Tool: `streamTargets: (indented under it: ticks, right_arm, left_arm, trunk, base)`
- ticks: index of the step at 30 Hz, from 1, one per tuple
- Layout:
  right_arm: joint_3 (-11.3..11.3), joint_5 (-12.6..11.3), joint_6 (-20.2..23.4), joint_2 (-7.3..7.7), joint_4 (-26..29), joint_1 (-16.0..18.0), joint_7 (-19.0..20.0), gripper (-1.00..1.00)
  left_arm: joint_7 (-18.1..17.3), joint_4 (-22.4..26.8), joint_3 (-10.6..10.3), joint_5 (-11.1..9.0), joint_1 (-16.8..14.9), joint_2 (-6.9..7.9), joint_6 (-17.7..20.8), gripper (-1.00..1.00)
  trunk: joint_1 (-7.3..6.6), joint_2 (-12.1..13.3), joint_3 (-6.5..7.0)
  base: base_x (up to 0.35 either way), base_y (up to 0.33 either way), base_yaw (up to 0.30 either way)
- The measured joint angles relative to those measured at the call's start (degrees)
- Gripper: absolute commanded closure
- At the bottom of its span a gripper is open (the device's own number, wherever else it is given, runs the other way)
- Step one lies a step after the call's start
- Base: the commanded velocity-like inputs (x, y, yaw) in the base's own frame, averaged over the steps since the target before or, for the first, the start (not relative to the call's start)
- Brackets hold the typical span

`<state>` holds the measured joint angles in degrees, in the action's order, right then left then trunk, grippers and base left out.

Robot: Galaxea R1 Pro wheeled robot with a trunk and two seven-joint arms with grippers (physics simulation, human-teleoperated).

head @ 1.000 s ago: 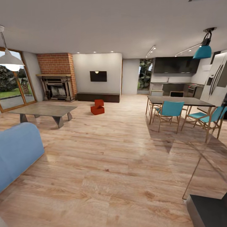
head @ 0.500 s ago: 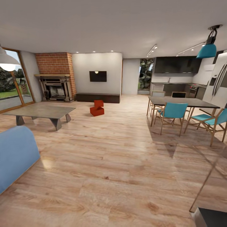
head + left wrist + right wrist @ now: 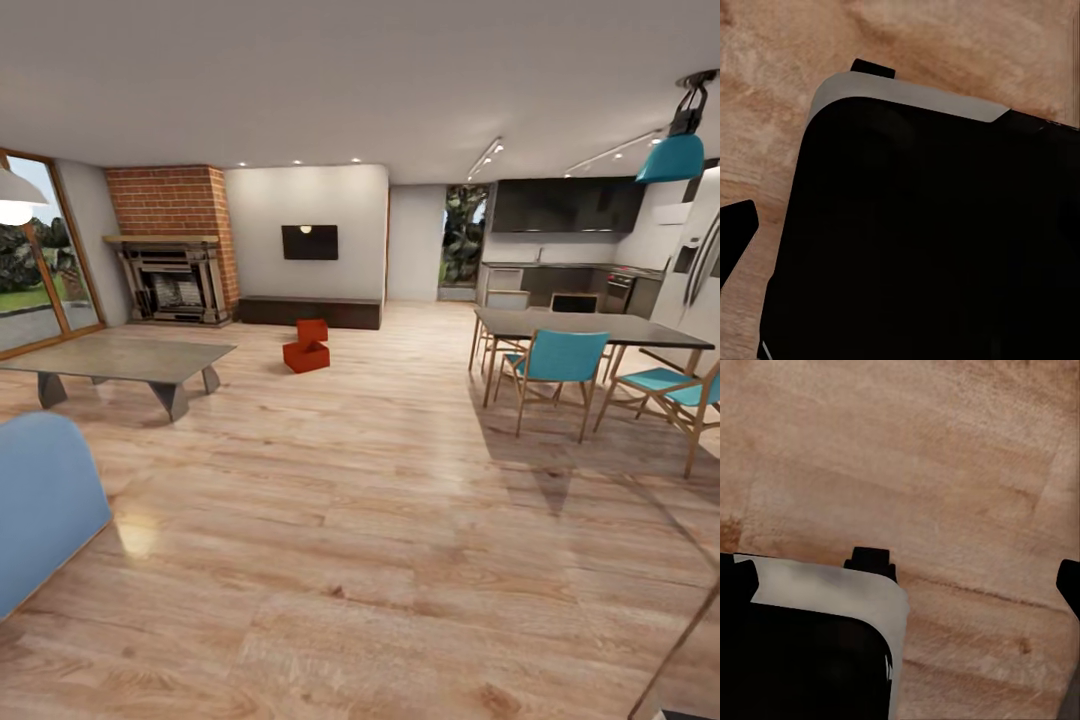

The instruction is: Move the two storage containers from the living room to the garage. In the garage, place one container on the floor and stack the other container on top of it (either order is fine).

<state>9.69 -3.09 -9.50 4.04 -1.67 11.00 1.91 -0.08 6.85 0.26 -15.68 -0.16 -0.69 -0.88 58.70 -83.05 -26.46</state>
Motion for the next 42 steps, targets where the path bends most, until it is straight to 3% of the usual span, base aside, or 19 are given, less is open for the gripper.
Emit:
streamTargets:
  ticks: [42]
  right_arm:
    - [0.0,0.0,0.0,0.0,0.02,0.0,0.0,-1.0]
  left_arm:
    - [0.0,0.0,0.0,0.0,0.0,0.0,0.0,-1.0]
  trunk:
    - [0.0,0.0,0.0]
  base:
    - [0.322,0.0,0.0]
